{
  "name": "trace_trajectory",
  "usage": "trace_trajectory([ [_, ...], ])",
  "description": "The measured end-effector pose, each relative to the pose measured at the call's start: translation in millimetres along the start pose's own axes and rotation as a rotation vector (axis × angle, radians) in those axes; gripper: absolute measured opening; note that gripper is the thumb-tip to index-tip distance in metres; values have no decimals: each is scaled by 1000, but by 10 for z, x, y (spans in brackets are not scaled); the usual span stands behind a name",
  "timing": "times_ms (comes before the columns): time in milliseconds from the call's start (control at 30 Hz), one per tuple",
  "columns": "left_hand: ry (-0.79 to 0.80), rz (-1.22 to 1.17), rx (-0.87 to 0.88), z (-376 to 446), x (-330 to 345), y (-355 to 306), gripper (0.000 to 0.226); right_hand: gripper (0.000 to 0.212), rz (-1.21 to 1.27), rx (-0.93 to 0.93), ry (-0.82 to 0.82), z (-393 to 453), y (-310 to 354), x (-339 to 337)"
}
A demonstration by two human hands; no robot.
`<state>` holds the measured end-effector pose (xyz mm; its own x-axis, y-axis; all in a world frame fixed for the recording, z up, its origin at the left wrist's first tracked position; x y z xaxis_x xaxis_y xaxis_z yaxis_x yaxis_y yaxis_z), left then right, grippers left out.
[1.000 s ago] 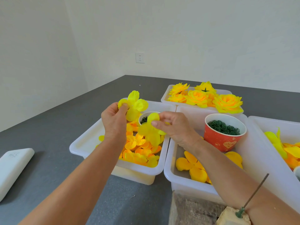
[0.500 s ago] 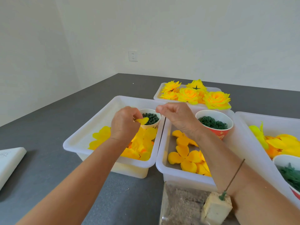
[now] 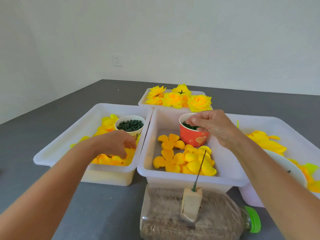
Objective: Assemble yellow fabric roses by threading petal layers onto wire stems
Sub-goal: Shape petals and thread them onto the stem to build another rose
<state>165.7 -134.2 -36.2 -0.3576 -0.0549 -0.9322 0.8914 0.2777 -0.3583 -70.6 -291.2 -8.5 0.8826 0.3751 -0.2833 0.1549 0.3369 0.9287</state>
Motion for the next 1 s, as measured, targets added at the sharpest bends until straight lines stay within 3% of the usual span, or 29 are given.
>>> trace_trajectory([
  [133, 70, 186, 39, 15, -233, -206, 50, 4, -169, 62, 50, -53, -178, -118],
  [200, -25, 310, 81, 42, -340, -321, 44, 1, -311, 38, 147, -69, -241, -124],
  [267, -198, 419, 120, 83, -406, -444, 36, 13, -496, 10, 298, -99, -290, -96],
  [367, -364, 357, 186, 175, -397, -610, 31, 34, -770, -52, 444, -136, -381, 3],
  [500, -436, 225, 242, 334, -246, -821, 23, 47, -1043, -153, 378, -145, -496, 134],
  [667, -454, 178, 262, 543, -32, -1028, 18, 34, -1033, -92, 319, -125, -520, 162],
  [833, -515, 60, 265, 668, 108, -1046, 18, 24, -992, -140, 364, -160, -498, 206],
  [1000, -607, -141, 199, 682, 242, -898, 15, 28, -1004, -228, 321, -202, -484, 234],
])
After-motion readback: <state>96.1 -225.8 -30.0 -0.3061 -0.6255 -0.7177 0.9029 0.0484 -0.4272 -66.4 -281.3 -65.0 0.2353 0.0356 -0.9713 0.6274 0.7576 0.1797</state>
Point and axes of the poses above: each hand's wrist, its own z-axis towards the middle knuckle, its own x-axis out of the palm, y = z × x, the point moved 2 cm from there along z, towards the middle knuckle, and after that the axes turned 11 degrees about -y, right-handed, at the moved point
